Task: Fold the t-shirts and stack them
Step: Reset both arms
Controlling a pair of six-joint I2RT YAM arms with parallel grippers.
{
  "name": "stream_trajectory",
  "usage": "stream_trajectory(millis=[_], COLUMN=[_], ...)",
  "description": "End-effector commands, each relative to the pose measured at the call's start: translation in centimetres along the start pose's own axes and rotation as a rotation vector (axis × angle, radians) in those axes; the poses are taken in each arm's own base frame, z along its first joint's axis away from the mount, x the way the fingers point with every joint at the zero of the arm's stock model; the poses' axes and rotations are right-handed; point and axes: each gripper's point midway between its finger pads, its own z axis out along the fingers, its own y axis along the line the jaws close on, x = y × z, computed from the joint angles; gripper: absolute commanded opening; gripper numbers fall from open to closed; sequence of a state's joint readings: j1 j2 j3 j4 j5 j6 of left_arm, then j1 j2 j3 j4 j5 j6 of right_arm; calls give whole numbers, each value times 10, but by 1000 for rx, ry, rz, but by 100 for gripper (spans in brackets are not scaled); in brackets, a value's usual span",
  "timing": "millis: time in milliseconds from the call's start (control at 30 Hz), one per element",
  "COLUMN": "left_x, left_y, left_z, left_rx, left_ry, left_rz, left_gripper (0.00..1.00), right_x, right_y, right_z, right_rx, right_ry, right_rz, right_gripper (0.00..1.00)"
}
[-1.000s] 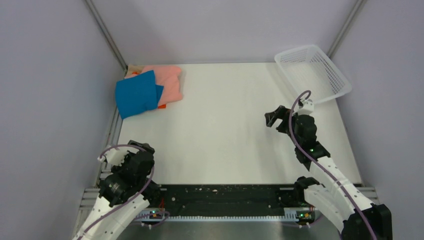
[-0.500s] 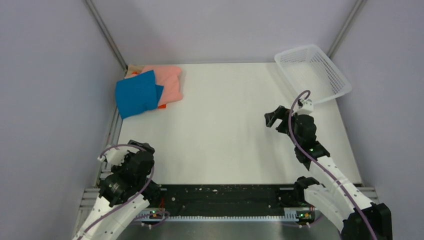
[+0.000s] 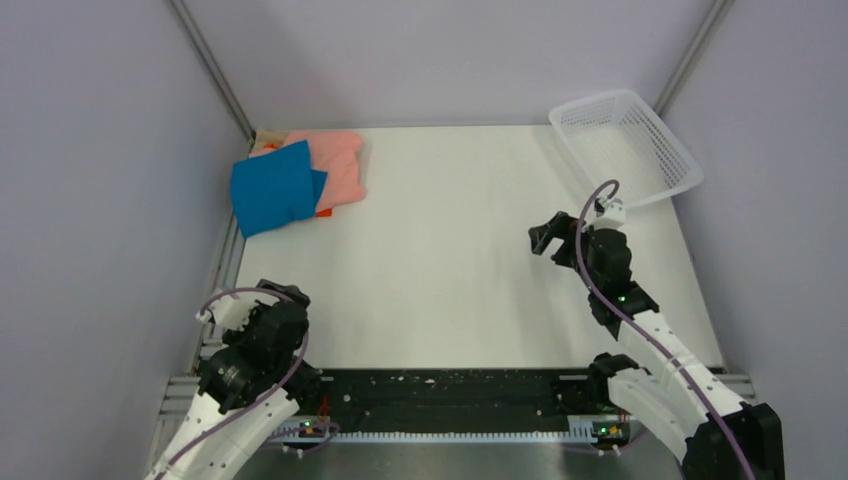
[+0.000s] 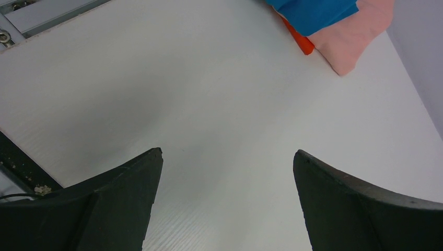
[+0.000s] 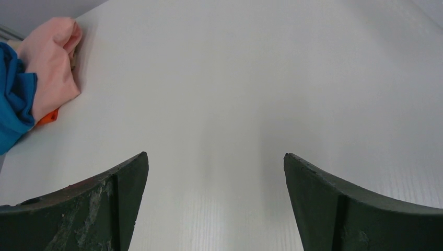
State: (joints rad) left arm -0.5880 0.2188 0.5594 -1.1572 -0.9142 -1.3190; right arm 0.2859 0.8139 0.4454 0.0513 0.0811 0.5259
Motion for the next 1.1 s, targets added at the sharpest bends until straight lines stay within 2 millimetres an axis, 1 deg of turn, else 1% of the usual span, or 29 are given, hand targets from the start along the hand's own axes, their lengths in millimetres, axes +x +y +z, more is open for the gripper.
stream_trajectory(millis=[0, 167, 367, 567, 733, 900, 967, 1067], left_x=[-1, 5, 17, 11, 8, 10, 14, 20], left_y=[-6, -9, -15, -15, -15, -18, -25, -47], left_z=[3, 6, 10, 8, 6, 5, 8, 4], left_rx=[17, 30, 47, 42, 48, 61, 87, 169], left_ry=[-22, -8, 21, 10, 4, 20, 23, 66], left_rz=[-21, -27, -23, -13, -14, -1, 12, 45], left_gripper=[99, 99, 99, 99, 99, 99, 99, 99], right_x=[-10, -3, 5, -3, -14, -21, -22, -29], right_y=[10, 8, 14, 22, 21, 21, 21, 20], right_z=[2, 7, 11, 6, -2, -8, -11, -13], right_rx=[-18, -9, -32, -71, -73, -74, -78, -80], right_ry=[-11, 24, 69, 46, -10, -55, -56, -116], right_rz=[7, 12, 22, 11, 13, 15, 6, 24], right_gripper=[99, 99, 99, 98, 98, 99, 99, 99])
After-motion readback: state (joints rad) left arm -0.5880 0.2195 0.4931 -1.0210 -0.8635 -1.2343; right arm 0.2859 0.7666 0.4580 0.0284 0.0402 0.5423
